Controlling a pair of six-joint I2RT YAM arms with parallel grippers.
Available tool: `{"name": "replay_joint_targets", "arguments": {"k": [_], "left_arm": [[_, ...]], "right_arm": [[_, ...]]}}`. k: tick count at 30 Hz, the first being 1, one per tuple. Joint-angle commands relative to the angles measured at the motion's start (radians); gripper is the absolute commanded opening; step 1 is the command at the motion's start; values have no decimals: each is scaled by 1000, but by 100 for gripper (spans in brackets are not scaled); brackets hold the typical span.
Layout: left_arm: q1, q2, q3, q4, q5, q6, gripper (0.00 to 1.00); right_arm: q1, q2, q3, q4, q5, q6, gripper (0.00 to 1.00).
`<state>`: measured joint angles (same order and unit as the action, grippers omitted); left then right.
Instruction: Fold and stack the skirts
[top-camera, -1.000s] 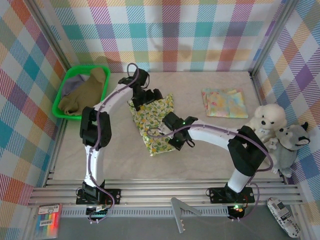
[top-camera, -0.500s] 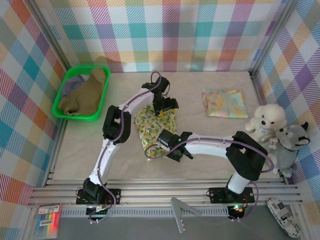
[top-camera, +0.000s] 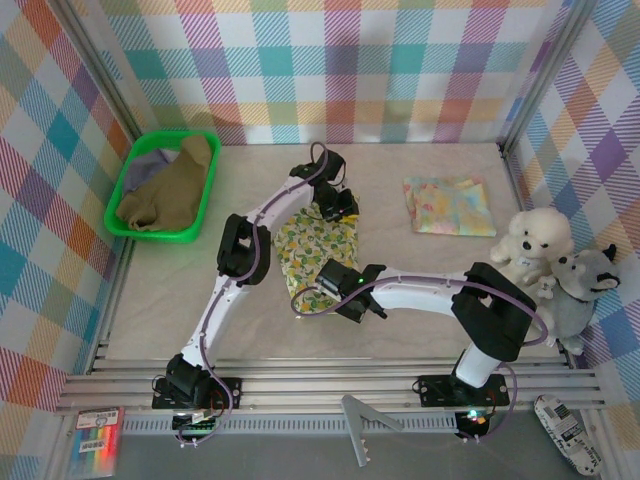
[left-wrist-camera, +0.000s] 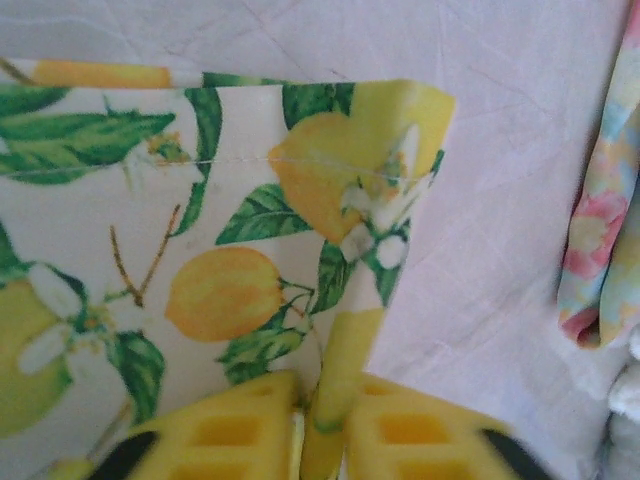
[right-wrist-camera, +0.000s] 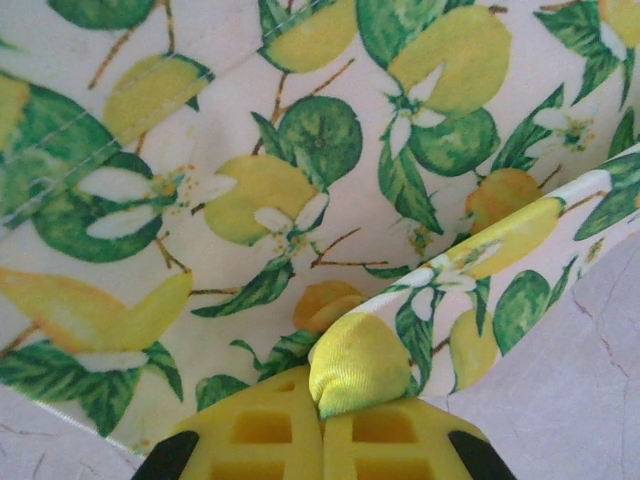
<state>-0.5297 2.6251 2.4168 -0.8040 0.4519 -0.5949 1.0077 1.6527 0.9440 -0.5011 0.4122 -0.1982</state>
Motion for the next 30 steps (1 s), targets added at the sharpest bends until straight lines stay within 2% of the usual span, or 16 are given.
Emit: {"name": "replay_joint_targets", "arguments": {"k": [1, 3, 9, 12, 14, 17, 20, 24, 30], "left_arm": [[-2, -34, 49, -56, -27, 53, 5], [9, -83, 36, -65, -75, 76, 0], [96, -283, -5, -8, -206, 72, 0], [137, -387, 26, -4, -258, 66, 0], [143, -470, 28, 5, -302, 95, 0], [143, -568, 34, -1, -336, 139, 0], [149, -634, 71, -40, -336, 159, 0], [149, -724, 108, -85, -264, 180, 0], [149, -828, 68, -79, -243, 168, 0]], "right_arm": [[-9, -56, -10, -4, 32, 14, 0], [-24, -94, -18, -9, 34, 16, 0], [-147, -253, 3, -15, 12, -38, 0], [-278, -343, 86, -50, -89, -61, 0], [-370, -401, 157, -75, -210, -68, 0], [-445, -454, 245, -80, -271, -110, 0], [-487, -476, 352, -139, -357, -192, 0], [-503, -489, 529, -245, -434, -272, 0], [-542, -560, 555, -92, -491, -348, 0]]}}
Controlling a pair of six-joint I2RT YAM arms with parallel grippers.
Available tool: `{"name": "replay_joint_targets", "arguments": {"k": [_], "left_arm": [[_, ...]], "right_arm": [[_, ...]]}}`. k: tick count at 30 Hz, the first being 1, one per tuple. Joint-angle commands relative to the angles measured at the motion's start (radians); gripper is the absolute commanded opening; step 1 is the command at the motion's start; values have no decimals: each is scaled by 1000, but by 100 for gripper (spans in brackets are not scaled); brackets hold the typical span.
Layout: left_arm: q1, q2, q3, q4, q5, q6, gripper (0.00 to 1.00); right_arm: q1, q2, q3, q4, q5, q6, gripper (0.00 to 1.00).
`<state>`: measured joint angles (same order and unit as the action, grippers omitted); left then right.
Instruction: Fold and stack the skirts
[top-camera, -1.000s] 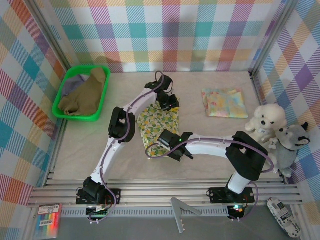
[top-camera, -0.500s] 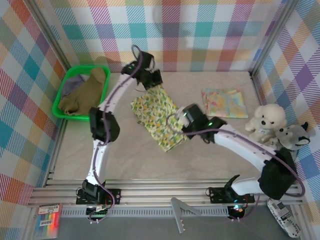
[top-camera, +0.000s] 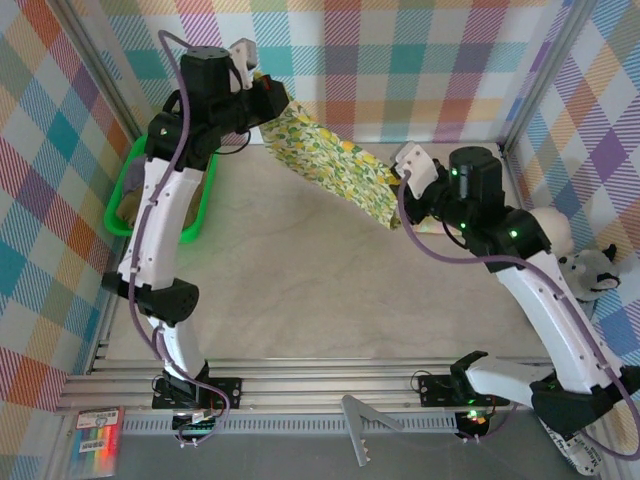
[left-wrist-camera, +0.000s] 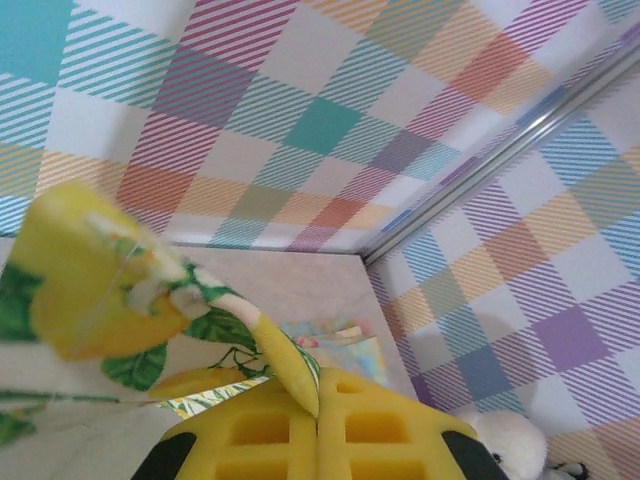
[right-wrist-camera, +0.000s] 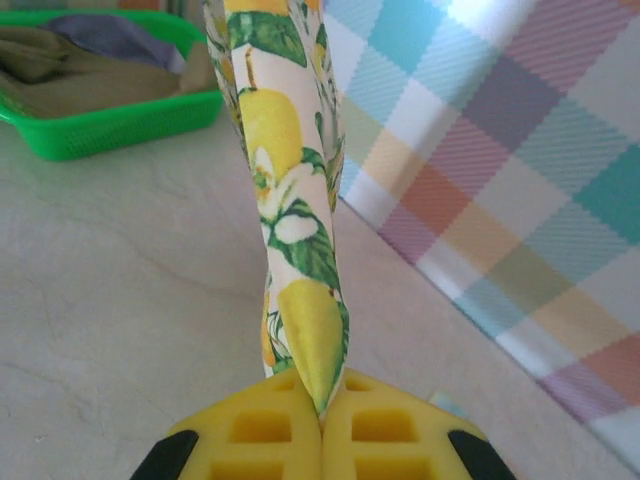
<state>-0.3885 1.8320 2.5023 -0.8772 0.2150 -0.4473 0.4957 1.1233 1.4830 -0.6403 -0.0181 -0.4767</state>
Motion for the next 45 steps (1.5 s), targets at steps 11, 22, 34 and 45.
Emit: {"name": "replay_joint_targets", "arguments": {"k": [11, 22, 34, 45], "left_arm": [[139, 146, 56, 122, -104, -61, 0], [212, 332, 392, 288, 9, -8, 0], [163, -214, -835, 378, -65, 19, 0], [181, -682, -1594, 258, -299, -274, 100]], "right_arm": [[-319, 320, 181, 224, -278, -28, 0], [-348, 713, 759, 22, -301, -72, 0], [-138, 456, 22, 153, -3, -378, 0], [177, 312, -495, 160, 85, -2, 99]]}}
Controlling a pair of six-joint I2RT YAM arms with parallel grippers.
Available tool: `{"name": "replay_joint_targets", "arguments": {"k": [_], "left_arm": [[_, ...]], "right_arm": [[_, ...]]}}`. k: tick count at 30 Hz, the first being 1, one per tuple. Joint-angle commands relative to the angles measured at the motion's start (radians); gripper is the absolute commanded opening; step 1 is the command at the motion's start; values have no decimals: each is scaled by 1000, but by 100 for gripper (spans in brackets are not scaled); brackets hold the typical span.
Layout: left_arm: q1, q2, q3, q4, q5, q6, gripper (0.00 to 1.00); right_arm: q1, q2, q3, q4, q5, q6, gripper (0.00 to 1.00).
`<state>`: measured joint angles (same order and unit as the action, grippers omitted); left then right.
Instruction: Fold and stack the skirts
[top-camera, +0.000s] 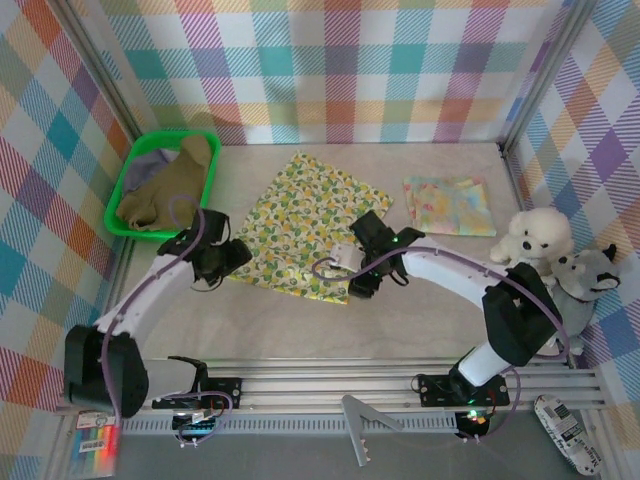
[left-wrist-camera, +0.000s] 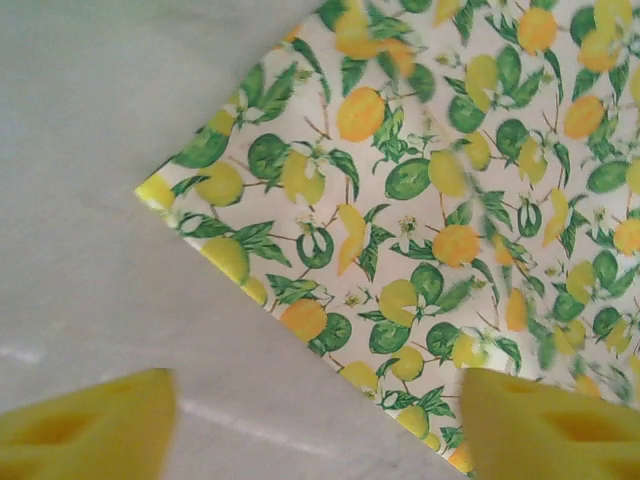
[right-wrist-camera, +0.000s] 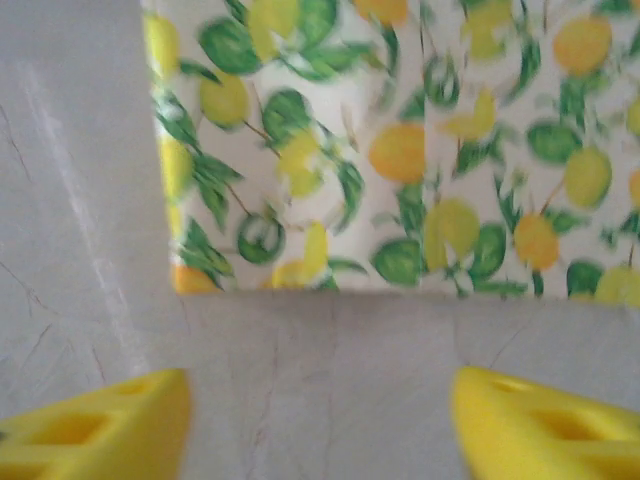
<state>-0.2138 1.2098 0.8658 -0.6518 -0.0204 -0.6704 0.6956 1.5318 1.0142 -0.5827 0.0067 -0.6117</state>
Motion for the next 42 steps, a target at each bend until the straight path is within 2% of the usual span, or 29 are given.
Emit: {"name": "replay_joint_targets", "arguments": {"k": [1, 3, 4, 7, 10, 11, 14, 17, 20, 22, 24, 27, 35, 38, 42], "left_arm": [[7, -34, 68, 30, -54, -45, 100], [4, 39, 135, 47, -14, -37, 100], [-1, 86, 169, 66, 13, -36, 100], [-19, 247, 264, 110, 73, -42, 100], [-29, 427, 383, 87, 103, -41, 100], [-33, 479, 416, 75, 102, -42, 100], [-36, 593, 458, 53, 110, -74, 100], [-38, 644, 438, 37, 98, -119, 100], [-47, 635, 368, 43, 61, -155, 100], [-56, 619, 315, 51, 52, -176, 100], [-69, 609, 272, 53, 54, -196, 100], [-93, 596, 225, 58, 63, -218, 100], [-222, 532, 217, 66, 25, -341, 100], [-222, 478, 203, 44, -23, -382, 100], [-220, 378, 211, -1, -90, -365, 100]], "right_arm": [[-31, -118, -53, 194, 89, 188, 99], [-55, -135, -82, 362, 142, 369, 99], [-74, -123, -72, 399, 149, 513, 99], [-110, -39, -8, 410, 143, 884, 99], [-119, 84, 45, 484, -9, 1092, 99], [-119, 134, 85, 473, -18, 1151, 99], [-121, 274, 225, 380, 66, 1360, 99], [-126, 404, 364, 340, 21, 1423, 99], [-128, 486, 468, 247, 72, 1510, 99], [-142, 518, 480, 241, 83, 1582, 99], [-166, 548, 482, 285, 36, 1612, 99], [-203, 616, 517, 262, -11, 1675, 99], [-302, 759, 637, 200, 0, 1738, 99], [-332, 749, 646, 225, -38, 1735, 99], [-334, 623, 576, 300, -102, 1638, 99]]}}
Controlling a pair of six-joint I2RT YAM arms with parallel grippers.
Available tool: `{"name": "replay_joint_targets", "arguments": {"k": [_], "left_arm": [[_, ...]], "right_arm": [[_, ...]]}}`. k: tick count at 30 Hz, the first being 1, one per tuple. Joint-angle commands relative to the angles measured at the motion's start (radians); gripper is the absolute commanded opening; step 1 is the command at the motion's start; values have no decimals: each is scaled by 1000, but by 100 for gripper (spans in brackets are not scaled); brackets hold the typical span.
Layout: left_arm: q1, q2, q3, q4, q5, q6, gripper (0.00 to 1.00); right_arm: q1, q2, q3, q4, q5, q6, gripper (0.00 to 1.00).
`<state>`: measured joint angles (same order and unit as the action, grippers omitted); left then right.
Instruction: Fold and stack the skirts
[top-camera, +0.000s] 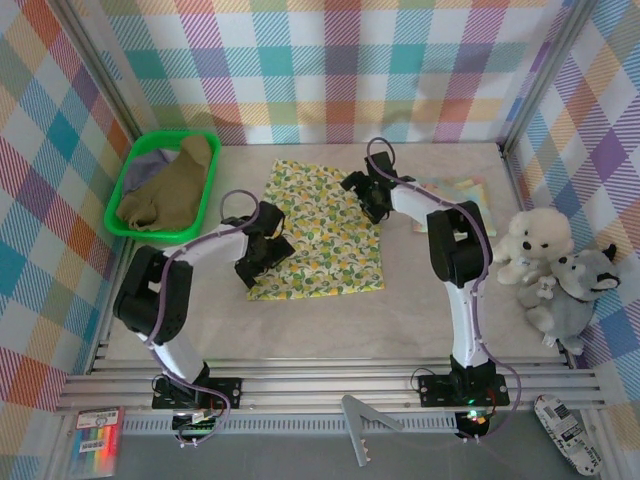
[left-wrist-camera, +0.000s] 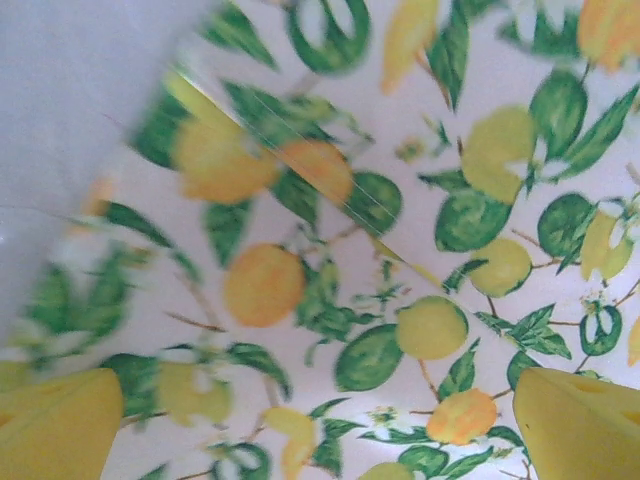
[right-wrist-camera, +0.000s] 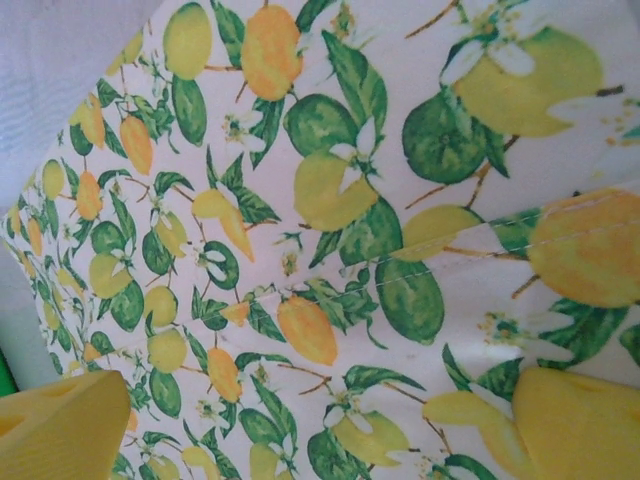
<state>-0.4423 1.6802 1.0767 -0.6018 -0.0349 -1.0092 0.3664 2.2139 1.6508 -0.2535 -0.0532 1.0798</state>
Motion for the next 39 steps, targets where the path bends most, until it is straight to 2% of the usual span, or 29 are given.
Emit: {"name": "replay_joint_targets", "arguments": {"k": [1, 4, 8, 11, 16, 19, 20, 22, 29, 39], "left_arm": [[11, -114, -1, -58, -84, -24, 100], [21, -164, -21, -57, -77, -34, 100], [35, -221, -88, -14, -43, -75, 100], [47, -276, -146, 9, -50, -111, 100], [87, -339, -204, 15, -54, -109, 100], [103, -336, -203, 6, -39, -90, 100], [105, -333, -204, 9, -35, -85, 100], [106, -328, -204, 20, -26, -85, 100], [106, -312, -201, 54, 0, -77, 100], [108, -301, -204, 32, 4, -51, 100]], "right_arm": [[-3, -106, -96, -17, -53, -65, 99], [-3, -260, -250, 36, -59, -70, 99], [-4, -471, -526, 57, 9, -37, 99], [2, -637, -735, 116, 11, -101, 88], [8, -848, -948, -23, -1, -143, 79], [9, -937, -1040, -55, -80, -116, 64], [8, -959, -1064, -56, -114, -103, 56], [9, -985, -1095, -56, -158, -76, 46], [9, -928, -1093, -19, -204, -50, 38], [15, -824, -1072, 52, -240, -55, 36]]}}
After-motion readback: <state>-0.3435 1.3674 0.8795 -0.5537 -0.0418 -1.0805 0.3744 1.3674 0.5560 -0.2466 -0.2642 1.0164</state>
